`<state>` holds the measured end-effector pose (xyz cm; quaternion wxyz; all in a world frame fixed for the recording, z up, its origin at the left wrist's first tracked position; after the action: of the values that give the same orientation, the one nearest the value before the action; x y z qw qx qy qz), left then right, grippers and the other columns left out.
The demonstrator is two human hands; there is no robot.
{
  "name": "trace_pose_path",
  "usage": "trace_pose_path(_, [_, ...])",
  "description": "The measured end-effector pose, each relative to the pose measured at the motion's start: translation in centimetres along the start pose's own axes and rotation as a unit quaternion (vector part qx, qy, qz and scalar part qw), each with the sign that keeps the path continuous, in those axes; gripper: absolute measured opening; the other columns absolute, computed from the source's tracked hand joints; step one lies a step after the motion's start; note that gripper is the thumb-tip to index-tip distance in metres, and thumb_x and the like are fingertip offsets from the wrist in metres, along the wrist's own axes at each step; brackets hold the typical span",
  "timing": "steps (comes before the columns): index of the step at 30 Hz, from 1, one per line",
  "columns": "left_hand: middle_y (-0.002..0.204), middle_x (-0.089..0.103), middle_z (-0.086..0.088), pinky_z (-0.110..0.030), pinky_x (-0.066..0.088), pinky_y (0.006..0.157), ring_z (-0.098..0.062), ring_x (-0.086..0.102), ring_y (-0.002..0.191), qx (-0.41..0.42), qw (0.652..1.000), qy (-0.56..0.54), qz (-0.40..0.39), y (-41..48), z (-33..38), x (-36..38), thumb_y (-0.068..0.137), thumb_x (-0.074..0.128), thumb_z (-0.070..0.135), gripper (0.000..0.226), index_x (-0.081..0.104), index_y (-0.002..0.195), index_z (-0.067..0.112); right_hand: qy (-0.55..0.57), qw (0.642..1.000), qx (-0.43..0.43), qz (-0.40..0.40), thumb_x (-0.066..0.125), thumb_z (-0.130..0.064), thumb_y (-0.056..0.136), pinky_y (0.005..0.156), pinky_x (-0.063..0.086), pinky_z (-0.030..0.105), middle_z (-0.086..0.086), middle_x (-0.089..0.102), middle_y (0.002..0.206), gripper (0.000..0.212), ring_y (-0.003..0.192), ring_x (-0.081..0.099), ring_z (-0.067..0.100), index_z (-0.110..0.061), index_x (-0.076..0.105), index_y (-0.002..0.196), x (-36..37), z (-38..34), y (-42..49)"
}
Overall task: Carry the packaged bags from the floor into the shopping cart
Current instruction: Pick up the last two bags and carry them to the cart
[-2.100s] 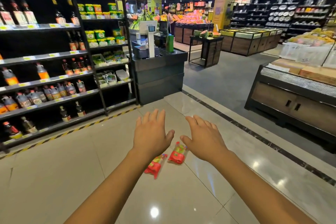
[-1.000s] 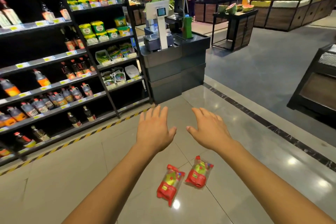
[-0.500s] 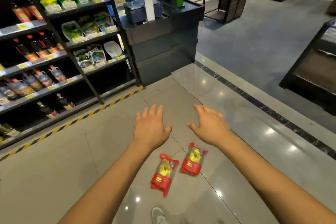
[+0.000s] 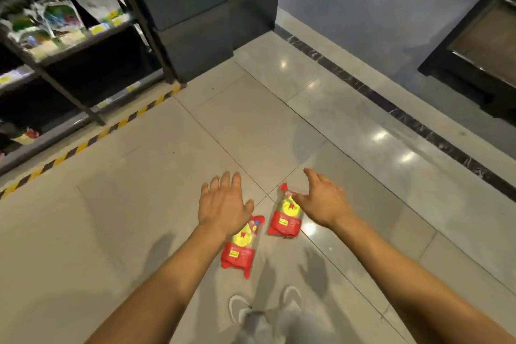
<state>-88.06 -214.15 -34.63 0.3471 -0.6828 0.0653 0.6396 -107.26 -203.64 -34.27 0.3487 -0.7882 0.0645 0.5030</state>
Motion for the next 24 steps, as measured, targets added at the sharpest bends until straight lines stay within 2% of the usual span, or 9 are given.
trace_pose_path(5, [0.16,0.035,-0.009,-0.044,0.032,0.113,-0.031,0.037,0.142,-0.013,0.998,0.0,-0.064,6.6,-1.3,9.6,0.1,0.041,0.055,0.073,0.022,0.159,0.015,0.011,0.996,0.053,-0.068,0.055,-0.053,0.096,0.104,0.045,0.044,0.012,0.052,0.146,0.07,0.128,0.053,0.035,-0.02,0.031,0.153,9.1,4.5,6.7])
trace_pose_path(9, [0.156,0.04,-0.008,-0.044,0.033,0.111,-0.031,0.04,0.139,-0.033,0.991,0.001,-0.129,14.6,-2.4,22.9,0.1,0.042,0.06,0.074,0.026,0.157,0.016,0.098,0.977,0.115,-0.148,0.062,-0.046,0.096,0.101,0.047,0.039,0.015,0.055,0.143,0.073,0.125,0.055,0.036,-0.016,0.029,0.154,21.1,9.7,16.0])
trace_pose_path(14, [0.156,0.039,-0.009,-0.044,0.034,0.11,-0.032,0.041,0.139,-0.056,0.985,-0.009,-0.164,21.4,-3.0,35.4,0.096,0.041,0.068,0.085,0.022,0.159,0.014,0.171,0.961,0.153,-0.154,0.065,-0.05,0.095,0.091,0.048,0.034,0.012,0.056,0.138,0.081,0.123,0.057,0.034,-0.012,0.026,0.155,30.6,15.0,25.1])
trace_pose_path(16, [0.156,0.039,-0.009,-0.044,0.035,0.11,-0.032,0.042,0.138,-0.067,0.98,0.005,-0.186,24.7,-3.5,43.8,0.094,0.043,0.071,0.09,0.02,0.159,0.014,0.207,0.957,0.139,-0.146,0.068,-0.061,0.087,0.092,0.055,0.039,0.005,0.061,0.13,0.083,0.116,0.063,0.032,-0.019,0.033,0.149,38.3,18.0,30.8])
trace_pose_path(17, [0.155,0.04,-0.009,-0.044,0.035,0.109,-0.032,0.042,0.138,-0.088,0.977,-0.009,-0.194,24.9,-4.0,44.5,0.091,0.045,0.074,0.094,0.02,0.159,0.013,0.227,0.951,0.141,-0.155,0.068,-0.071,0.079,0.092,0.058,0.045,0.002,0.063,0.128,0.088,0.112,0.066,0.031,-0.023,0.038,0.146,39.2,19.1,31.8])
trace_pose_path(18, [0.153,0.042,-0.009,-0.043,0.036,0.108,-0.032,0.043,0.137,-0.102,0.974,-0.015,-0.202,26.6,-4.5,49.3,0.088,0.048,0.077,0.098,0.021,0.159,0.014,0.241,0.948,0.15,-0.143,0.067,-0.08,0.07,0.09,0.06,0.048,0.002,0.066,0.124,0.094,0.107,0.068,0.029,-0.024,0.043,0.142,45.4,23.1,35.9])
trace_pose_path(20, [0.15,0.045,-0.008,-0.042,0.039,0.106,-0.031,0.046,0.135,-0.142,0.962,-0.05,-0.226,27.3,-5.5,52.8,0.082,0.056,0.079,0.102,0.025,0.156,0.015,0.277,0.937,0.175,-0.125,0.066,-0.094,0.053,0.087,0.061,0.048,0.004,0.069,0.119,0.109,0.101,0.07,0.027,-0.024,0.05,0.135,50.3,27.2,39.1])
trace_pose_path(21, [0.148,0.046,-0.007,-0.042,0.041,0.106,-0.03,0.047,0.133,-0.16,0.96,-0.07,-0.22,28.7,-6.4,56.4,0.079,0.061,0.079,0.102,0.028,0.153,0.016,0.287,0.932,0.193,-0.11,0.07,-0.092,0.053,0.088,0.061,0.046,0.005,0.069,0.121,0.109,0.104,0.07,0.029,-0.023,0.05,0.135,52.3,27.4,41.6])
trace_pose_path(24, [0.139,0.055,-0.003,-0.039,0.046,0.097,-0.027,0.055,0.127,-0.197,0.945,-0.142,-0.221,30.3,-8.0,62.0,0.067,0.069,0.082,0.105,0.037,0.144,0.019,0.326,0.906,0.261,-0.068,0.076,-0.056,0.084,0.09,0.053,0.042,0.012,0.058,0.13,0.091,0.118,0.061,0.037,-0.012,0.03,0.148,51.9,25.3,42.8])
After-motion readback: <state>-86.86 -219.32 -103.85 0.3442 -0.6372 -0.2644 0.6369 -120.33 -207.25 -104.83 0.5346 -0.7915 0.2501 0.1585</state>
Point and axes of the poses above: each hand's wrist, its own y-axis towards the middle knuckle, its own x-axis out of the palm, z = x × y, the point moved 3 cm from there along y, towards the middle knuckle
